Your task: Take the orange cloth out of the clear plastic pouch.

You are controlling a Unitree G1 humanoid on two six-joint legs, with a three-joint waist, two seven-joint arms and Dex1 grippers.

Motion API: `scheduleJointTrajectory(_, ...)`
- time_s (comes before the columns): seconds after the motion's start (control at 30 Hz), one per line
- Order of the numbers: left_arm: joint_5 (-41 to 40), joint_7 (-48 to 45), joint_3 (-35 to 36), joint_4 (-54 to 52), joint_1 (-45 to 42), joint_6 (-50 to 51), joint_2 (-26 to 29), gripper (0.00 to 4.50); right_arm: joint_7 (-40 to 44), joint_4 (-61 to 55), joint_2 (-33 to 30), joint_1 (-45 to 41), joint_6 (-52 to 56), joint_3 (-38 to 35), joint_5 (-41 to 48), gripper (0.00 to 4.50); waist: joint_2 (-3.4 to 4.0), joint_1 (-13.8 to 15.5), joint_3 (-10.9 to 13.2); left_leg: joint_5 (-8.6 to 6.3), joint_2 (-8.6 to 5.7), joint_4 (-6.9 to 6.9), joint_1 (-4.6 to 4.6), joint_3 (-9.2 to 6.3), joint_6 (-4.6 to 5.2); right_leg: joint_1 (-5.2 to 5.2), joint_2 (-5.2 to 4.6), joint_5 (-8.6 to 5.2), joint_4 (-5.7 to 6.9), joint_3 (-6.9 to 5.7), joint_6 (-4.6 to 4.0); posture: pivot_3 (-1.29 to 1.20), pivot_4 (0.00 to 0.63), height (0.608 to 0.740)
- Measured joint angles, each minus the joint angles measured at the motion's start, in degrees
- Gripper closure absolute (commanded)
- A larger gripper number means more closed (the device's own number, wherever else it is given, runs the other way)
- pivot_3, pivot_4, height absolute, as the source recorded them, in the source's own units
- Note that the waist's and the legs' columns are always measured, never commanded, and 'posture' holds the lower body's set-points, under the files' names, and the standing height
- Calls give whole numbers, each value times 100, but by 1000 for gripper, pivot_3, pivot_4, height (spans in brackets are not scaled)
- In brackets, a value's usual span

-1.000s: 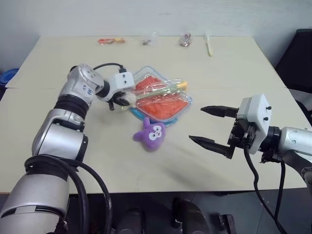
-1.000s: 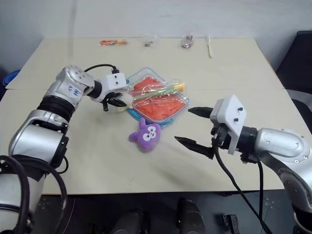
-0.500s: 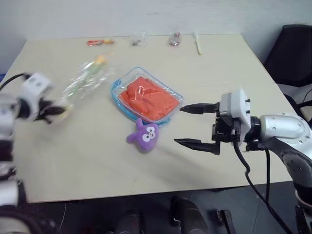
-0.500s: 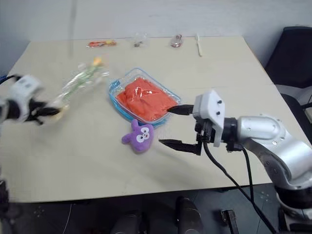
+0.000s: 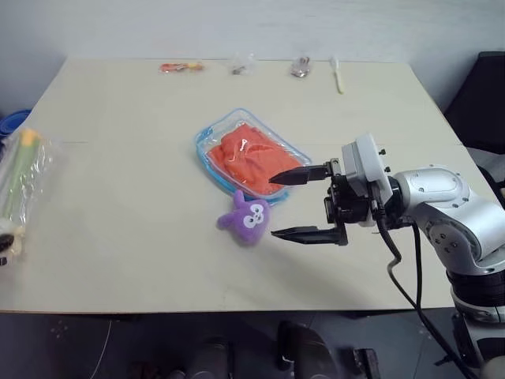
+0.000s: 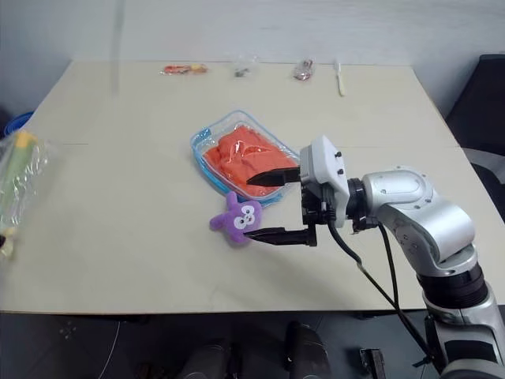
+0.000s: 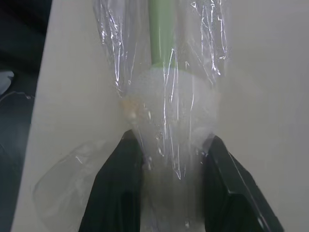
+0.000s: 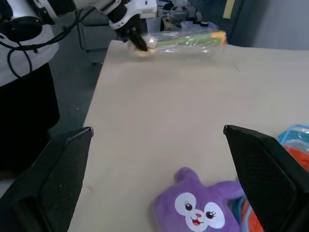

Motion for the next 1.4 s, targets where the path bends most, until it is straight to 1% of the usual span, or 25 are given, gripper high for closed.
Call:
scheduleJointTrajectory(0.03,-19,36,17,0,43,18,0,1602,5,12,10,0,-3,0,-4,0,0,-6,0,0,0,0,1,2,-1,0,0,-1,1,-3,-1,0,150,740)
scheduleJointTrajectory(0.1,-68,112,79,-2,130,32,11,876,9,37,17,0,-3,0,-55,0,0,-22,0,0,1,-2,3,4,-1,0,-2,-1,0,-3,-1,0,150,740)
scheduleJointTrajectory(0.2,-122,164,132,-6,265,6,85,7,6,40,16,3,-2,-3,-96,0,0,-36,0,-1,3,-4,3,4,-1,0,-2,-1,0,-4,-2,0,150,740)
scheduleJointTrajectory(0.27,-172,133,167,20,303,-169,238,7,-7,39,13,32,3,-23,-123,0,0,-36,0,-1,4,-4,3,3,-2,-1,-4,-3,0,-7,-6,0,150,740)
scheduleJointTrajectory(0.33,-442,-109,244,108,54,-504,515,7,-46,28,-9,102,19,-63,-129,0,-6,-14,-3,0,5,-4,2,3,-3,-1,-7,-5,3,-12,-9,0,150,740)
scheduleJointTrajectory(0.4,-854,-558,360,207,-350,-990,846,7,-95,-2,-33,167,39,-85,-129,0,-9,14,-5,0,4,-3,1,2,-3,-1,-10,-5,1,-14,-10,0,150,740)
scheduleJointTrajectory(0.47,-1323,-1235,351,146,-689,-1626,1135,7,-184,-92,-65,257,74,-164,-117,0,-6,12,-4,-1,1,-5,3,5,-4,-1,-15,-6,0,-17,-10,0,150,740)
scheduleJointTrajectory(0.5,-1586,-1688,132,35,-920,-2031,1244,7,-241,-130,-89,319,114,-253,-111,0,-4,22,-3,-1,-1,-5,2,6,-4,-1,-16,-6,0,-20,-10,0,150,740)
scheduleJointTrajectory(0.53,-1700,-2046,-275,-11,-1273,-2459,1284,7,-319,-193,-127,398,153,-343,-105,0,-1,38,-4,-1,-4,-5,3,9,-4,1,-16,-5,0,-21,-10,0,150,740)
scheduleJointTrajectory(0.57,-1690,-2298,-764,19,-1619,-2883,1299,7,-390,-245,-145,441,184,-379,-100,0,8,49,-6,-1,-12,-3,3,24,-4,2,-17,-5,7,-23,-10,0,150,740)
scheduleJointTrajectory(0.6,-1603,-2557,-1467,126,-2101,-3440,1291,7,-465,-350,-161,491,221,-419,-84,0,11,62,-6,0,-28,-2,2,40,-5,5,-13,-5,5,-24,-10,0,150,740)
scheduleJointTrajectory(0.63,-1385,-2738,-2167,348,-2562,-4015,1214,7,-530,-439,-187,539,269,-476,-53,0,12,46,-6,2,-40,-3,6,50,-7,3,-10,-5,10,-23,-10,0,150,740)
scheduleJointTrajectory(0.67,-1035,-2844,-2787,754,-3078,-4612,1022,7,-608,-515,-230,623,297,-571,-37,0,13,31,-7,2,-40,-3,12,57,-8,3,-6,-5,14,-21,-10,0,150,740)
scheduleJointTrajectory(0.7,-524,-2876,-3432,1413,-3808,-5348,667,7,-716,-591,-271,718,347,-671,-24,0,14,55,-9,5,-42,-2,10,57,-9,3,-3,-5,18,-25,-10,0,150,740)
scheduleJointTrajectory(0.73,-73,-2846,-3935,2017,-4415,-5985,353,7,-824,-654,-274,759,408,-730,5,0,7,72,-11,8,-43,0,6,56,-8,4,0,-4,16,-29,-8,0,150,740)
scheduleJointTrajectory(0.8,829,-2668,-4997,3361,-5465,-7317,-319,7,-1063,-952,-289,852,513,-835,95,0,-6,50,-16,9,-46,-2,4,61,-5,3,-3,-3,13,-30,-6,0,150,740)
scheduleJointTrajectory(0.87,1555,-2195,-5664,4605,-6333,-8174,-920,7,-1311,-1214,-322,1005,626,-1034,205,0,-16,33,-13,3,-50,-5,-1,71,6,-2,-8,0,3,-45,-1,0,150,740)
scheduleJointTrajectory(0.97,2553,-1133,-6487,5907,-7245,-9044,-1547,7,-1753,-1629,-380,1330,850,-1382,397,0,-26,-31,-12,-8,-52,-31,7,97,25,-5,-25,2,-17,-78,3,0,150,740)
scheduleJointTrajectory(1.1,3501,144,-7215,6744,-7678,-9284,-1996,7,-2293,-2197,-497,1658,1137,-1816,742,0,-27,-107,-11,-12,-51,-35,9,110,34,-9,-37,3,-21,-106,5,0,150,740)
scheduleJointTrajectory(1.23,3891,676,-7498,7107,-7717,-9241,-2236,7,-2738,-2479,-602,1879,1293,-2186,1034,0,-32,-88,-9,-10,-46,-23,6,105,37,-8,-39,7,-12,-107,9,0,150,740)
scheduleJointTrajectory(1.37,4143,1165,-7663,7237,-7761,-9105,-2309,7,-2987,-2583,-779,2039,1334,-2398,1237,0,-33,-35,-10,-10,-46,-21,5,104,39,-7,-42,8,-12,-107,10,0,150,740)
scheduleJointTrajectory(1.4,4168,1263,-7670,7243,-7765,-9040,-2360,190,-3027,-2585,-819,2076,1339,-2446,1296,0,-33,-12,-10,-10,-47,-21,5,105,40,-8,-43,9,-13,-107,11,0,150,740)
